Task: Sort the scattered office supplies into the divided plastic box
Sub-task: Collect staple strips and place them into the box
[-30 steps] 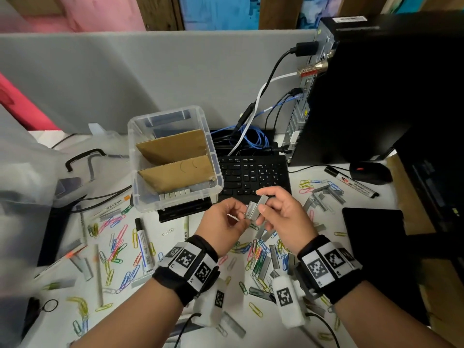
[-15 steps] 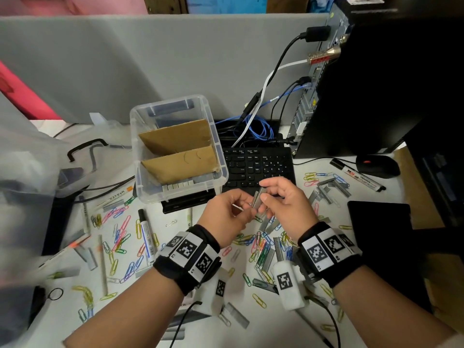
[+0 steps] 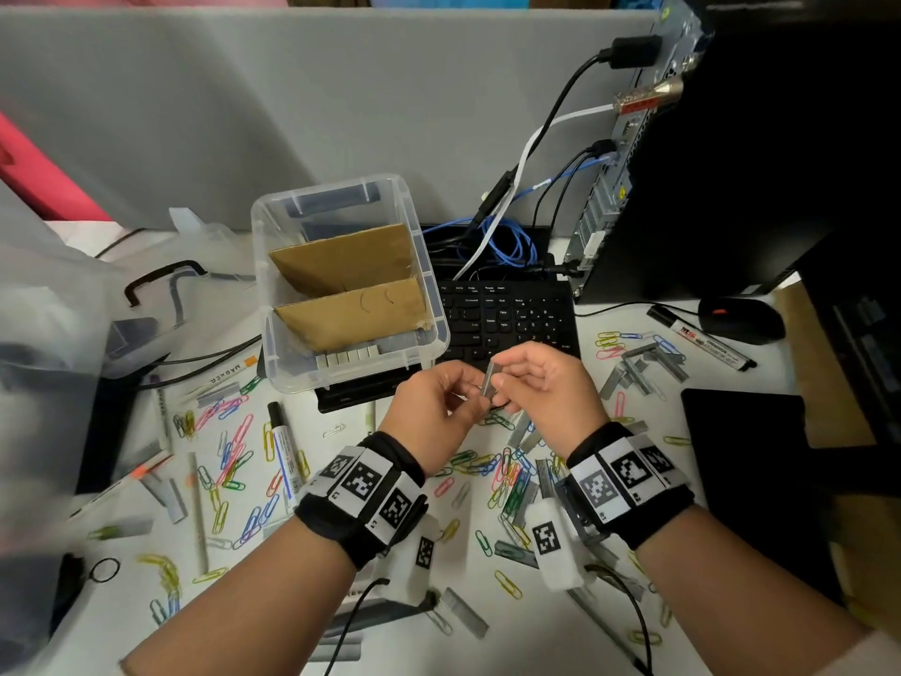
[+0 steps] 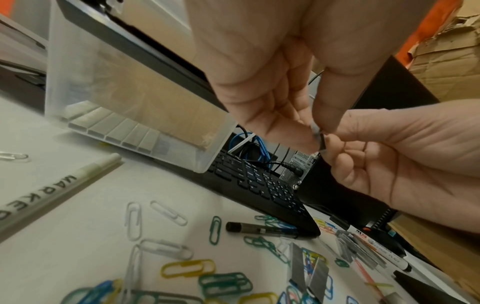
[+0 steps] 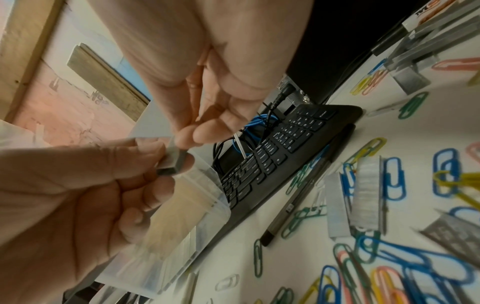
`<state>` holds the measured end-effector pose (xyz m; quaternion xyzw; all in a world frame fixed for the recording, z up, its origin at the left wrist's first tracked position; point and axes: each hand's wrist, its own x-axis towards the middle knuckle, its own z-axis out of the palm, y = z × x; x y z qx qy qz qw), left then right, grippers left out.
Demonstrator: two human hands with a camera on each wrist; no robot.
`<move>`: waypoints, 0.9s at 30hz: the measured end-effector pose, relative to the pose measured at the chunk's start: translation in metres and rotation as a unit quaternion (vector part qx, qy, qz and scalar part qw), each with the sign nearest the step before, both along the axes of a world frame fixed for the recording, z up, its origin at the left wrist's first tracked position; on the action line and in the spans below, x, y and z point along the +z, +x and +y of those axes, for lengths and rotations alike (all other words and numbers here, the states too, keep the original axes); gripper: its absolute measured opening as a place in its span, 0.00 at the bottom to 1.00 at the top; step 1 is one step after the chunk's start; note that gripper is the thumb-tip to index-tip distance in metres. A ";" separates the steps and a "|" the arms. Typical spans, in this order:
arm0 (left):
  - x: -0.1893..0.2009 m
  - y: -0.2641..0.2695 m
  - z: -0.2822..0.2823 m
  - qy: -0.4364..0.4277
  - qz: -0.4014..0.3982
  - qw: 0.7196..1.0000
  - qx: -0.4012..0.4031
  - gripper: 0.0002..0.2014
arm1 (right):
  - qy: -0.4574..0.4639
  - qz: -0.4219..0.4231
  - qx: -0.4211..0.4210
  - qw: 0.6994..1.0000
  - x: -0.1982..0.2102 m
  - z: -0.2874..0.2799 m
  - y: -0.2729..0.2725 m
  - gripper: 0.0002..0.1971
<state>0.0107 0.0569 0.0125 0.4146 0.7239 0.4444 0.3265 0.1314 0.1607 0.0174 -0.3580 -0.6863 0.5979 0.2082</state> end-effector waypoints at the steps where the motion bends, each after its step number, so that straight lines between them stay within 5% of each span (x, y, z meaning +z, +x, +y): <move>1: 0.000 -0.001 0.000 0.001 0.011 1.000 -0.001 0.05 | -0.002 -0.001 0.000 1.000 0.000 -0.001 -0.001 0.09; 4: 0.001 -0.003 0.000 0.008 0.008 1.000 0.002 0.06 | -0.008 0.008 -0.006 1.000 0.002 -0.004 -0.003 0.07; 13: 0.023 -0.005 -0.007 0.047 -0.189 0.980 0.032 0.07 | -0.005 0.055 -0.005 0.998 0.011 -0.010 -0.009 0.12; 20: 0.035 -0.018 -0.012 0.071 -0.216 0.973 0.049 0.08 | 0.129 -0.023 0.121 0.984 0.021 -0.016 -0.007 0.33; 27: 0.044 -0.026 -0.021 0.070 -0.254 0.964 0.036 0.06 | 0.228 -0.022 0.101 0.968 0.031 -0.022 -0.016 0.27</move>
